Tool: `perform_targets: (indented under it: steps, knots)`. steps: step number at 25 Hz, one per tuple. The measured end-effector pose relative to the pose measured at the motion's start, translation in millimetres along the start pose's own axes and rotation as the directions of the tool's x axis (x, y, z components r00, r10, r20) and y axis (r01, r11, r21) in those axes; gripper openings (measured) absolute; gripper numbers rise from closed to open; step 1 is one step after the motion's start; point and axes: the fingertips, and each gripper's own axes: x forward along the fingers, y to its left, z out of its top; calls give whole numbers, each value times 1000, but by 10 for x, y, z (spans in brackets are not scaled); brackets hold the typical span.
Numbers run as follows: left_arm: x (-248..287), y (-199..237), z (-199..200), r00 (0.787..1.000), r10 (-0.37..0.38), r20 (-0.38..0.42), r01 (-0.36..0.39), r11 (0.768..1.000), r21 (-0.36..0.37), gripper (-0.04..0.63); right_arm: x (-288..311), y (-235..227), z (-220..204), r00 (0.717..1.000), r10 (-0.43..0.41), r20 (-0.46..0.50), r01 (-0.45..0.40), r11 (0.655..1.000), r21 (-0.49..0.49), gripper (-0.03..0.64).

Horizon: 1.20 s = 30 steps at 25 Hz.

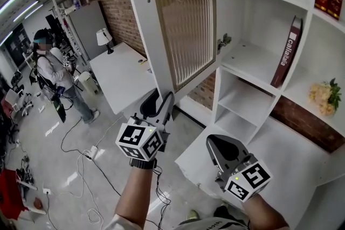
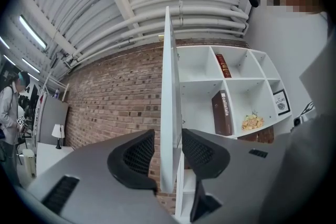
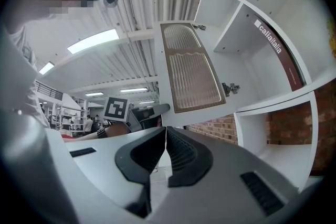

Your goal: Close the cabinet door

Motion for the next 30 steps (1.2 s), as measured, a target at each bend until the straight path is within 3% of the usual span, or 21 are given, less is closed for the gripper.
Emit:
perform_targets:
  steps: [7,30]
  knots:
    - [7,-26,-13,1000,1,-14,-1,1000,-4,100,-4,-4,40,1000,-7,9,7,1000,2,18]
    - [-103,-791,14,998,-60,-20,60,998,34,86,-416,-261,220,993,-97,71,94,995,38,18]
